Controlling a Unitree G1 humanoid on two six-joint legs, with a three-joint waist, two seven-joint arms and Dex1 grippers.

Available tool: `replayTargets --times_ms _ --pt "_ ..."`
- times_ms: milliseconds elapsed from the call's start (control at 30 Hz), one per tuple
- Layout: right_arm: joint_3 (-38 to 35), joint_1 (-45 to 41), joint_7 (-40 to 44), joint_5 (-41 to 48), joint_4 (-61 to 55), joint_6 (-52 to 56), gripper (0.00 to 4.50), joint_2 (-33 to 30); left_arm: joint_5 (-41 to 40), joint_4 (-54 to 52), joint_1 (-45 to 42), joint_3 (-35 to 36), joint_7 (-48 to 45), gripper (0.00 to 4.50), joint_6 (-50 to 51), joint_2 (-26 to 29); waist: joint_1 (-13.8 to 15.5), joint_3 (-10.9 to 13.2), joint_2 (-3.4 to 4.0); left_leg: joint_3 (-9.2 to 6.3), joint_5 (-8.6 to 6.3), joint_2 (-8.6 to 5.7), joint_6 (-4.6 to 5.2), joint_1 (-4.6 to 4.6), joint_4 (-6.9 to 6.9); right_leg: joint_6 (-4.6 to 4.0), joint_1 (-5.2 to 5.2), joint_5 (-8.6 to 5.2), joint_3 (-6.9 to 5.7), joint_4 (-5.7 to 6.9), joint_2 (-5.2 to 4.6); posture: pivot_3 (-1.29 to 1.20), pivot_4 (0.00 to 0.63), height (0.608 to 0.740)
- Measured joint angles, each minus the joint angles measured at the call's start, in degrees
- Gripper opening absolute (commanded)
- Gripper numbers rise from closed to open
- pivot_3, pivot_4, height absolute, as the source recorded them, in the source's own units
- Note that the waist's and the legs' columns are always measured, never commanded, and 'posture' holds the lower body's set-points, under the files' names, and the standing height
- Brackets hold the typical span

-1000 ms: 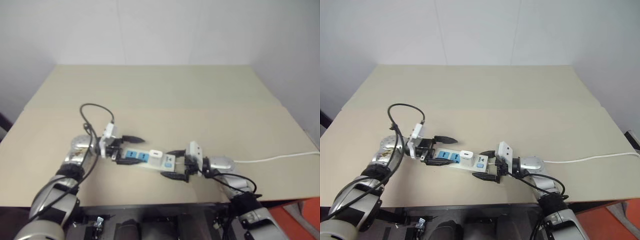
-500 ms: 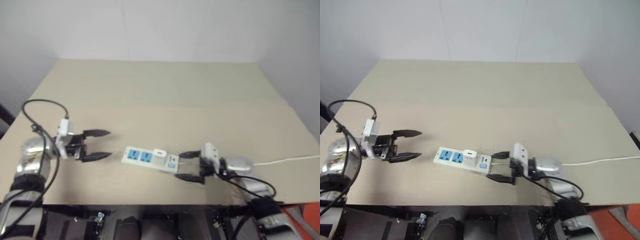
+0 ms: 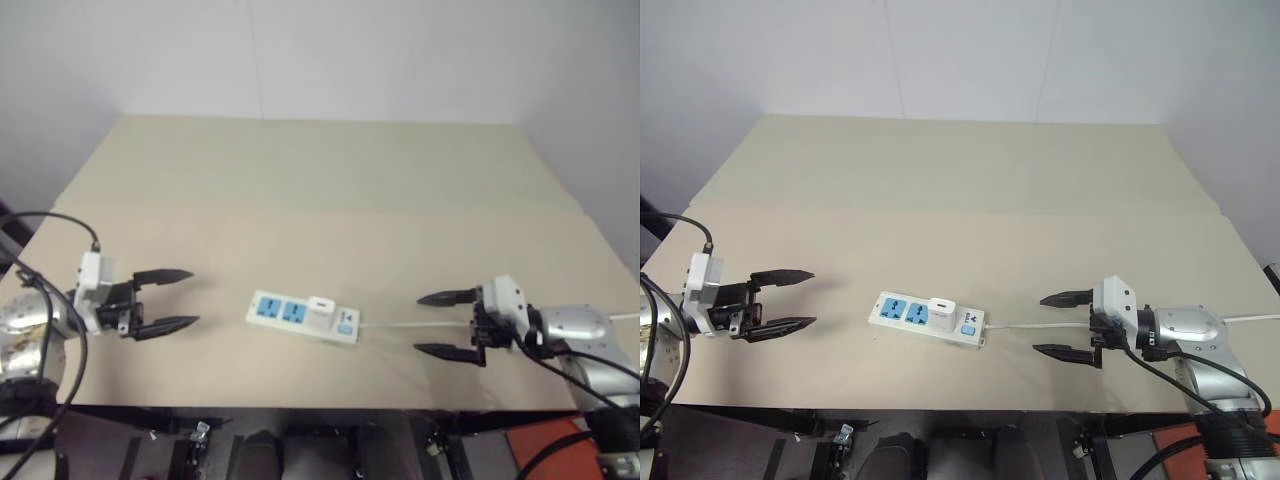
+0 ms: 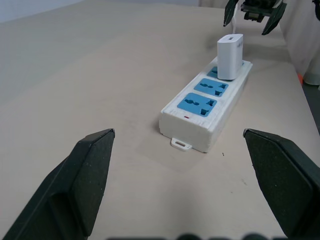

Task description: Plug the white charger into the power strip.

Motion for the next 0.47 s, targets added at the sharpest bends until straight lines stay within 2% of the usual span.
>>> replayTargets --times_ms 467 --pt "-0.9 2.6 -1.5 1.0 -2.8 1.7 4.45 -0.6 1.6 -0.2 -0.2 0.5 0.1 4.5 1.6 -1.7 0.0 0.0 -0.01 0.01 0.0 0.0 0.0 0.0 0.03 -0.02 0.01 0.02 0.0 0.0 0.0 0.0 0.15 0.74"
